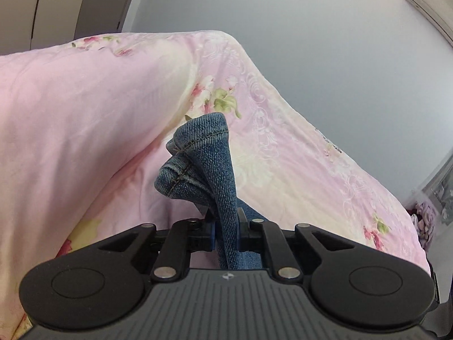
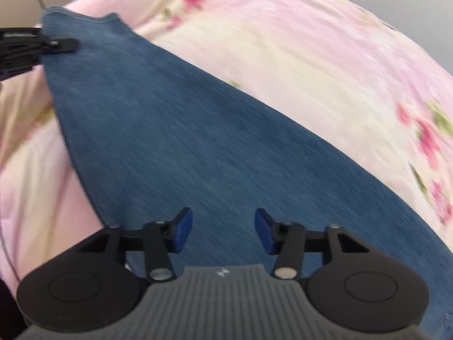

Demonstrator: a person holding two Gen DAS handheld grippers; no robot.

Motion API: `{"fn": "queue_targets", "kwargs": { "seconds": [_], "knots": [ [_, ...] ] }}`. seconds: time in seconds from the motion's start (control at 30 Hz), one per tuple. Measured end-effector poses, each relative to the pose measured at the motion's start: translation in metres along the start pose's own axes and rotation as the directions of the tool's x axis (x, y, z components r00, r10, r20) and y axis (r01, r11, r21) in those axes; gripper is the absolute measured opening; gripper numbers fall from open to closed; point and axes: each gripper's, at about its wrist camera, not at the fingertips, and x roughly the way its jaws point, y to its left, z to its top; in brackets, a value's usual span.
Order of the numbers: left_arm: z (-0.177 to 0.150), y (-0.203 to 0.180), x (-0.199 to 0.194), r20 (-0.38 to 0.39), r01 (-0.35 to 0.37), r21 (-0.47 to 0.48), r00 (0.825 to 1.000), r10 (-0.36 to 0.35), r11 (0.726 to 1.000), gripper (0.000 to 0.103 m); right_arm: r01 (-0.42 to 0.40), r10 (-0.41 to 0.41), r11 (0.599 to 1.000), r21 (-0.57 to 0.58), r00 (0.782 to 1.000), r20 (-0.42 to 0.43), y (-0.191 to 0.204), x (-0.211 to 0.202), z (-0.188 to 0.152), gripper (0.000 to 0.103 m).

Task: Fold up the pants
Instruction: 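Lift the hem with the left tool and fold it over toward the waistband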

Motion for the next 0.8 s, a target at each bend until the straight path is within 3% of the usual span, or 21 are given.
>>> {"fn": "queue_targets", "kwargs": {
  "seconds": [0.2,0.27,0.4,0.6,0.8],
  "knots": [
    [-0.002,-0.008,-0.005,0.002,0.024,0.052,1.0,-0.024,0.998,0.013,-0.111,0.105,0.988,-0.107,0.993,-0.061,0.05,0.048,0.024,0.017],
    [-0.006,-0.01,0.0,-0.016,0.047,0.049,0.999,-0.046,0.998,0.013,-0.101,0.088,0.983,-0.155,0.992,-0.088,0.064,0.065,0.022,0.009],
    [-0.024,-0.025,-0.007,0.027,0.035,0.133,0.999,-0.039,0.991,0.012,-0.049,0.023,0.973,-0.224,0.992,-0.121,0.08,0.083,0.018,0.008],
    [-0.023,-0.032,-0.022,0.06,0.1,0.146,0.992,-0.109,0.984,0.012,-0.055,0.024,0.97,-0.236,0.991,-0.129,0.077,0.074,0.031,0.009],
    [-0.025,-0.033,-0.023,0.058,0.102,0.166,0.992,-0.113,0.981,0.012,0.116,-0.134,0.971,-0.207,0.988,-0.078,0.044,0.078,0.074,0.009]
  ]
}}
